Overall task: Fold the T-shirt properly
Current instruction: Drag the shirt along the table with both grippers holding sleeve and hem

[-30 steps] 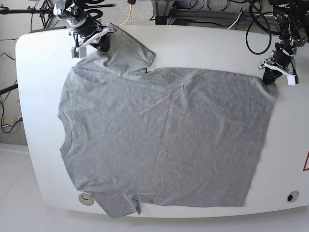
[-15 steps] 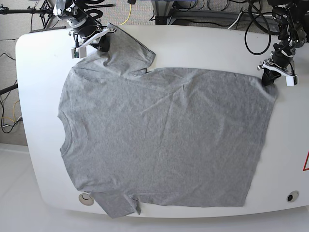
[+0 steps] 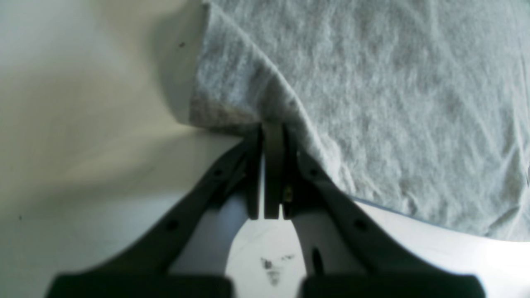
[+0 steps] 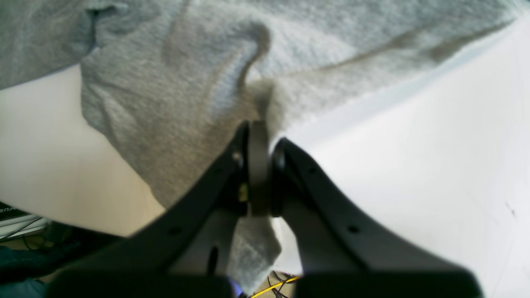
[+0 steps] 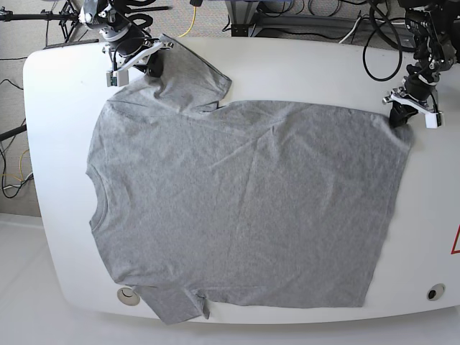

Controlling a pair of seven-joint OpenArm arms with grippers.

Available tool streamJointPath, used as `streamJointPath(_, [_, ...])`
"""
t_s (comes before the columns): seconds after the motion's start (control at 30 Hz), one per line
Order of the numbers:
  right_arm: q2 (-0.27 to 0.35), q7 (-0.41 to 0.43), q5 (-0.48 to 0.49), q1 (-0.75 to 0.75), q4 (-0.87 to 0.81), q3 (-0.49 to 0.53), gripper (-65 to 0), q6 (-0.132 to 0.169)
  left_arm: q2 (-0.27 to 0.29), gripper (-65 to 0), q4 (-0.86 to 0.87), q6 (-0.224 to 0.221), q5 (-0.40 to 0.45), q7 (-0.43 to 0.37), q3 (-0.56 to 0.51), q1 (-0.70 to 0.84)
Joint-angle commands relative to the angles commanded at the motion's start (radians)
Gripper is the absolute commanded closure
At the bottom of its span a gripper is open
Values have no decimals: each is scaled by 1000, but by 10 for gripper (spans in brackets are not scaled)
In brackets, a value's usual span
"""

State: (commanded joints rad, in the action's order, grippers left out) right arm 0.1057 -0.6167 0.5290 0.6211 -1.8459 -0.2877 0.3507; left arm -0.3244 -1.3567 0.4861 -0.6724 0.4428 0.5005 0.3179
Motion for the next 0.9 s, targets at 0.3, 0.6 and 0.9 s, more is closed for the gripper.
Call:
streamJointPath(0.3, [-3, -5, -3, 12, -4, -15, 0, 29, 15, -148, -122, 9, -8, 17, 28, 57])
streamJointPath(0.6, [-5, -7, 13, 78, -25, -81, 0, 111, 3, 0, -238, 7, 0, 19, 34, 165])
streamJointPath(0.9, [-8, -10, 26, 77, -38, -99, 0, 117, 10, -5, -258, 7, -5, 10, 39, 166])
